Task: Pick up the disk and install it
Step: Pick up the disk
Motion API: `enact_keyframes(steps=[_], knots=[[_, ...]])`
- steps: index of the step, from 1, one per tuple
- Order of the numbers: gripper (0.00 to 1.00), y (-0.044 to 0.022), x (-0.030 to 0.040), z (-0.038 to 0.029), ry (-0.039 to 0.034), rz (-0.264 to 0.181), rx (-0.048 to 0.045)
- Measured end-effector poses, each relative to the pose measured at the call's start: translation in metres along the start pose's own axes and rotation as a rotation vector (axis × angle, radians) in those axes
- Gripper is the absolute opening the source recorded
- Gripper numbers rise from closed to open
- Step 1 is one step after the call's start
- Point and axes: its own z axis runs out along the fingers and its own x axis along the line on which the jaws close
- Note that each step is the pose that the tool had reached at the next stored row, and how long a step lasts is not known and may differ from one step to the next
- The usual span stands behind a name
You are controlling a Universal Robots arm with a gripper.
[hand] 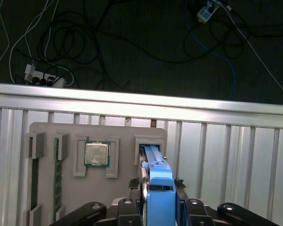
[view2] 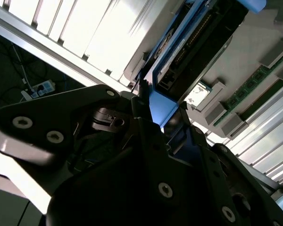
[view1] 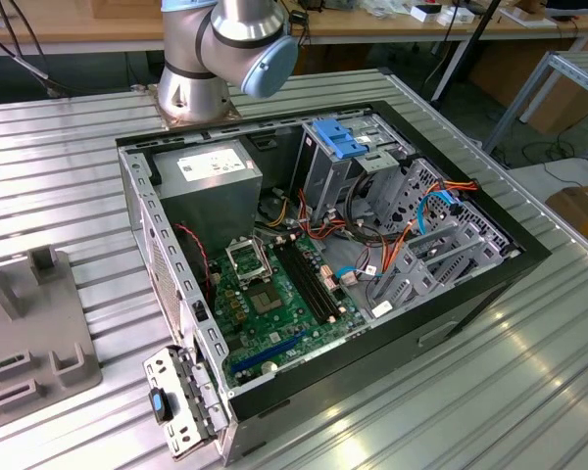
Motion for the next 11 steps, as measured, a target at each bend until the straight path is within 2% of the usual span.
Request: enact_keyframes(steps=[5,11], knots=[[0.37,0.0,0.0,-0.0003,0.0,0.0,0.0],[0.37,0.0,-0.0001,-0.0042,-0.0001,0.0,0.0002]])
